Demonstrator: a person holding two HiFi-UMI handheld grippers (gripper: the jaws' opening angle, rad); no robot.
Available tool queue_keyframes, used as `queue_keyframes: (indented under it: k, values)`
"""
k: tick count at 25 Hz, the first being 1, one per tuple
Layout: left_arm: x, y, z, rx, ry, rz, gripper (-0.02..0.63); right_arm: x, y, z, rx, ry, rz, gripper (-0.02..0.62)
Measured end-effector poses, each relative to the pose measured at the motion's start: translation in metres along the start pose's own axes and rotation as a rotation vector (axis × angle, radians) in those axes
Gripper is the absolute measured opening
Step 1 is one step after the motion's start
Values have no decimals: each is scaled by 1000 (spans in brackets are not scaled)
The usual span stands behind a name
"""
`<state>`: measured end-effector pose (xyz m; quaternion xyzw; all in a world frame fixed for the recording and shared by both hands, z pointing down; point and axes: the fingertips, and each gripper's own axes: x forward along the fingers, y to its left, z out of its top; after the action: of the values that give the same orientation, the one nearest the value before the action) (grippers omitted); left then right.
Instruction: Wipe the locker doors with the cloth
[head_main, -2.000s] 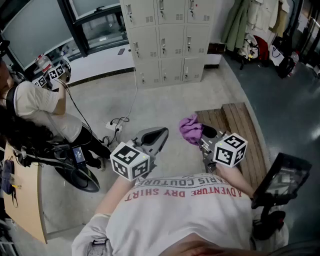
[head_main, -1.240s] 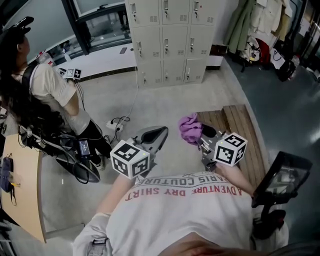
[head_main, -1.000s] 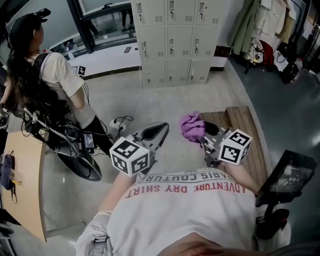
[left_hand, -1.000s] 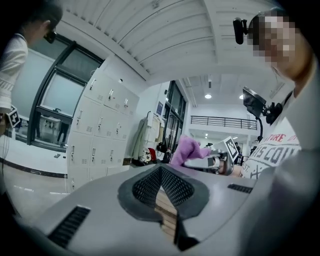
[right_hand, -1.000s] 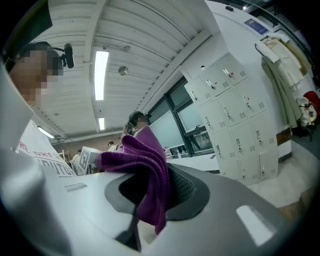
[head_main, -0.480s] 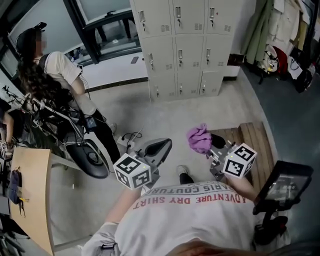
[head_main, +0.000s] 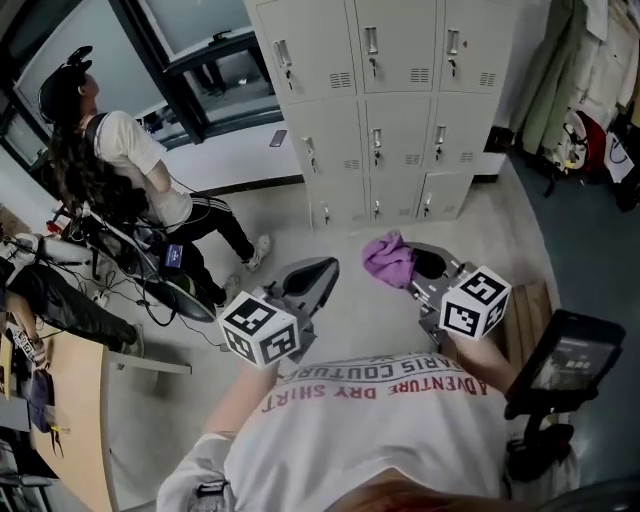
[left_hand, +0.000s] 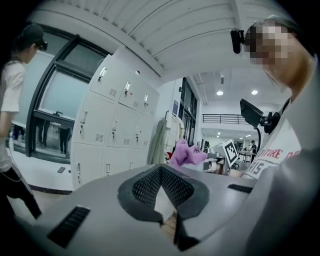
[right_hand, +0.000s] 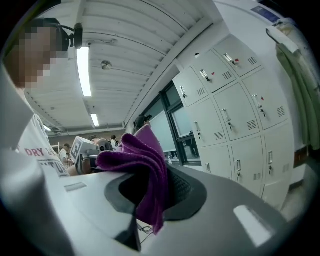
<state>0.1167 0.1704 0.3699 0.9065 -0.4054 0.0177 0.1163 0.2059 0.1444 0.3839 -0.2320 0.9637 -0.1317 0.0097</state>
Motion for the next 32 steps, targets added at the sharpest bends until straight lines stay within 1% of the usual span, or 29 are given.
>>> queue_keyframes:
  k: [2,5,7,10,14,17,20,25,29,32]
  values:
    - [4,20,11,25,4,16,2,22,-17,11,-13,14,-14,66]
    - [8,53,29,46,4,43,2,54,-35,30,-18,19,-8,66]
    - [13,77,41,49,-19,58,2,76,-47,42,-10,3,-5,66]
    - [27,118,57,61,-55,65,2,111,-75,58,0,-27,-28,66]
    - [53,184,78,79,-76,45,2,169,-113,76,14,-49,-54,66]
    - [80,241,95,80,-69,25,2,215,-150,88,21,-46,-90,66]
    - [112,302,121,81,-59,6,2,266,-191,109,39,-55,-127,66]
    - [151,395,158,109,-48,-13,2,347,-249,144,33,-87,-164,66]
    - [172,451,176,117,-49,-22,2,399,-277,161,21,-103,-181,66]
    - [184,479,180,104,-46,-36,2,425,-291,163,25,-89,-191,66]
